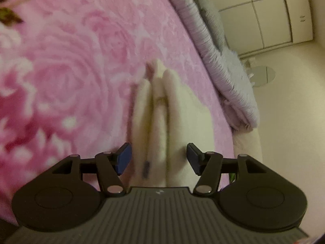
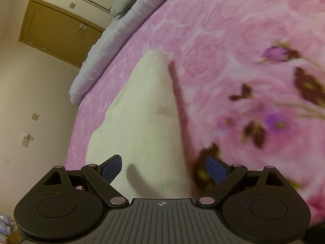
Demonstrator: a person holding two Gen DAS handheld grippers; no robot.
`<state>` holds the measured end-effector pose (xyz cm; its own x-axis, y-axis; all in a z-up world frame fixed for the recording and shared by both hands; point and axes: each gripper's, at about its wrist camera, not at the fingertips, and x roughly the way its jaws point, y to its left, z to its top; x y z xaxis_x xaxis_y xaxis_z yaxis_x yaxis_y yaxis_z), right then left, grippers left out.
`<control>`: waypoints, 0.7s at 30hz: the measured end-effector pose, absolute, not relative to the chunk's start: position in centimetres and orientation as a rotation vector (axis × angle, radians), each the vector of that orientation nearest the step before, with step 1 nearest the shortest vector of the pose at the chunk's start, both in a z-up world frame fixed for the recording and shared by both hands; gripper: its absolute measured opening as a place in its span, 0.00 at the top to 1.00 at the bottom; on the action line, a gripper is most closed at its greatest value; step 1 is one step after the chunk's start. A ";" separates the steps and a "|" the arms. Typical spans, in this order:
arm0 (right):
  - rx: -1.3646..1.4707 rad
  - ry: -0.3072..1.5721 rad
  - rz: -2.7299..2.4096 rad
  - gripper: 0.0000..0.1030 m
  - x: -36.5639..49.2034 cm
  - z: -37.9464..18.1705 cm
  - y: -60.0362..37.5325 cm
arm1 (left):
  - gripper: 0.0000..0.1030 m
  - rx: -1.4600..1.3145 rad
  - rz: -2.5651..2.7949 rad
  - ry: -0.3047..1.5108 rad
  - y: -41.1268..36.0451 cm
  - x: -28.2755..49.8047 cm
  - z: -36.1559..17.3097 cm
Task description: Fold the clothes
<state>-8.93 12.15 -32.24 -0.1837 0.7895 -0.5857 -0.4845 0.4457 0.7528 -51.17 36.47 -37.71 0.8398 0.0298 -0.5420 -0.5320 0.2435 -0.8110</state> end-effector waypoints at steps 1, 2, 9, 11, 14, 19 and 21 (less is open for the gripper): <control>0.310 1.339 1.173 0.10 -8.6 -32.6 12.8 | 0.43 -1.266 0.395 0.480 36.8 -50.8 -37.9; 0.315 1.356 1.171 0.10 -8.5 -33.0 13.4 | 0.43 -1.254 0.383 0.489 37.1 -50.5 -38.1; 0.351 1.433 1.215 0.10 -7.2 -34.5 15.3 | 0.33 -1.239 0.303 0.505 37.7 -48.8 -38.6; 0.378 1.455 1.223 0.10 -6.8 -34.8 15.5 | 0.33 -1.236 0.261 0.504 37.5 -47.6 -38.8; 0.385 1.469 1.243 0.25 -6.6 -35.0 16.2 | 0.37 -1.217 0.223 0.522 37.2 -45.8 -39.1; 0.383 1.486 1.260 0.46 -6.8 -35.2 17.1 | 0.57 -1.265 0.166 0.514 38.6 -46.2 -39.9; 0.382 1.493 1.267 0.50 -6.8 -35.3 17.5 | 0.59 -1.255 0.153 0.539 39.0 -45.9 -39.5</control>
